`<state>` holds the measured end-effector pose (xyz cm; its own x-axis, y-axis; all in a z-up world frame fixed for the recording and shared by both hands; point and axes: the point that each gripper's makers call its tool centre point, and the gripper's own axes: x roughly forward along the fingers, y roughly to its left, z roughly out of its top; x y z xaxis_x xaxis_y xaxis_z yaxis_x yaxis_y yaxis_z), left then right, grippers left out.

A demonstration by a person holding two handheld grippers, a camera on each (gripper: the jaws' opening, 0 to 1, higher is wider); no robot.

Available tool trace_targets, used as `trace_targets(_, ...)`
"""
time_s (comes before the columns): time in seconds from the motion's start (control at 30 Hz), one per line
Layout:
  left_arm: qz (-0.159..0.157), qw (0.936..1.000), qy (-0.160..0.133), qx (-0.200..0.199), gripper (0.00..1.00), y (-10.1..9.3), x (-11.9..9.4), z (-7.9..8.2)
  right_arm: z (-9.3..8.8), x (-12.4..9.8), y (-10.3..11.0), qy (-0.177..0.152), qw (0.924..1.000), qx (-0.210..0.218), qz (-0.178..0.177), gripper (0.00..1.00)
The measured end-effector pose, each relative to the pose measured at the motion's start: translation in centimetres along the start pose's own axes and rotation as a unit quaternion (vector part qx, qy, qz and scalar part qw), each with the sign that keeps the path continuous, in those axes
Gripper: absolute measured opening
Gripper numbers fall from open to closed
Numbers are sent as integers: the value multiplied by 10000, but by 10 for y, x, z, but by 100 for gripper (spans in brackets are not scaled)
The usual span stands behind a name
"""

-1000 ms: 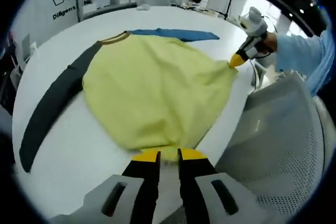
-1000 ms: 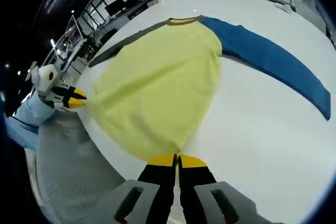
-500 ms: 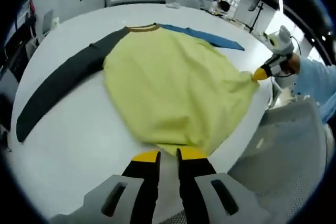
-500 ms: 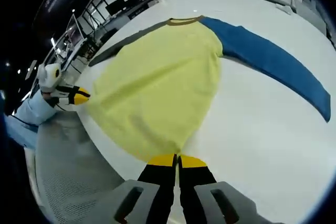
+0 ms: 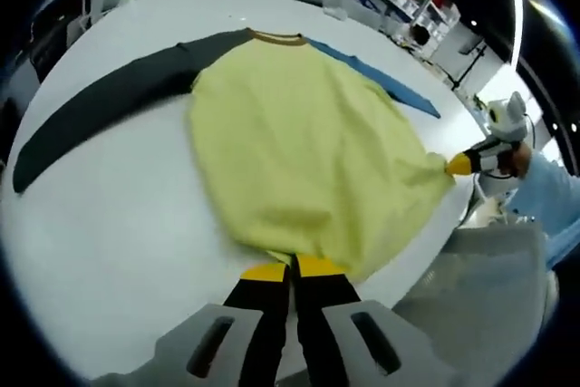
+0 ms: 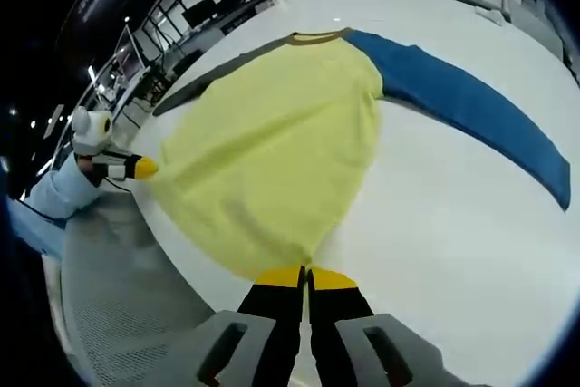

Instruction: Fold the garment on the visible template until the final outline fits inside the template.

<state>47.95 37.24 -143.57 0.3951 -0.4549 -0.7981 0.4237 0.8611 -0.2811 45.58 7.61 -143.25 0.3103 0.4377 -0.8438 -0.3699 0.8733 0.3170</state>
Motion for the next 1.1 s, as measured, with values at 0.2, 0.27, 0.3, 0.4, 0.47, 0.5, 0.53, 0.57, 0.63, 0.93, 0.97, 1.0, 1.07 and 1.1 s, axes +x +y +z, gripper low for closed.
trace_targets(0.2, 451, 9983, -274, 233, 0, -1, -27, 5, 2, -1, 0, -16, 10000, -15, -2, 0)
trace_targets(0.27, 590, 9974, -311, 290, 0, -1, -32, 1, 2, -1, 1, -10, 10000, -25, 4, 0)
trace_targets(0.3, 608, 9973, -309, 290, 0, -2, -32, -1, 2, 0, 1, -10, 10000, -28, 8, 0)
trace_targets(0.4, 646, 9977, -107, 180, 0, -4, -31, -15, 1, 0, 2, 22, 10000, -45, 9, 0)
trace_targets(0.47, 664, 9976, 96, 194, 1, -5, -28, -25, -1, 1, 2, 53, 10000, -77, -2, 0)
trace_targets(0.5, 660, 9974, 173, 211, 1, -6, -26, -30, -1, 1, 2, 68, 9999, -103, -16, 0)
trace_targets(0.53, 655, 9974, 229, 215, 1, -6, -24, -33, -2, 1, 2, 79, 9999, -125, -28, 0)
trace_targets(0.57, 623, 9973, 283, 257, 1, -7, -23, -35, -2, 2, 1, 92, 9998, -153, -39, 0)
trace_targets(0.63, 639, 9971, 331, 264, 1, -5, -24, -35, -3, 1, 2, 104, 9998, -169, -45, 0)
trace_targets(0.93, 736, 9961, 393, 291, 5, 7, -45, -40, -11, -2, -6, 177, 9996, -182, -145, 0)
trace_targets(0.97, 795, 9958, 314, 323, 5, 10, -48, -37, -12, -2, -7, 191, 9996, -151, -138, 0)
trace_targets(1.0, 854, 9955, 103, 396, 4, 13, -50, -28, -13, -2, -7, 202, 9996, -138, -140, 0)
trace_targets(1.07, 868, 9950, -17, 502, 4, 14, -51, -20, -16, -3, -7, 279, 9995, -105, -131, 0)
trace_targets(1.1, 878, 9946, -51, 557, 4, 14, -50, -17, -17, -3, -7, 309, 9994, -110, -129, 0)
